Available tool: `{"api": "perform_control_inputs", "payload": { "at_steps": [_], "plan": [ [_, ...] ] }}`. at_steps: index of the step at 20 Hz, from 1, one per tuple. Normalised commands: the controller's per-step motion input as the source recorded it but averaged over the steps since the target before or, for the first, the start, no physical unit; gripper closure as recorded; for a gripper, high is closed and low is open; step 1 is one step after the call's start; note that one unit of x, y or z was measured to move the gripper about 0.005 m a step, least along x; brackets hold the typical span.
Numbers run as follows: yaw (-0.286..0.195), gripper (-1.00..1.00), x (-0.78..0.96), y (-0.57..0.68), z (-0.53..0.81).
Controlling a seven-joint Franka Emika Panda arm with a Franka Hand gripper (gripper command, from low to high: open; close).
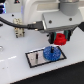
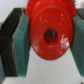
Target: Insert the blue gear onto the right peg, followed by the red gear
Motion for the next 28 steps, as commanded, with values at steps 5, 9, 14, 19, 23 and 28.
{"api": "perform_control_inputs", "payload": {
  "at_steps": [5, 9, 14, 19, 23, 28],
  "plan": [
    [0.000, 1.00, 0.19, -0.22, -0.10],
    [0.000, 1.00, 0.13, -0.16, -0.13],
    [0.000, 1.00, 0.19, -0.13, -0.17],
    [0.000, 1.00, 0.24, -0.10, -0.19],
    [0.000, 1.00, 0.23, -0.05, -0.10],
    [0.000, 1.00, 0.15, 0.00, -0.13]
  ]
}}
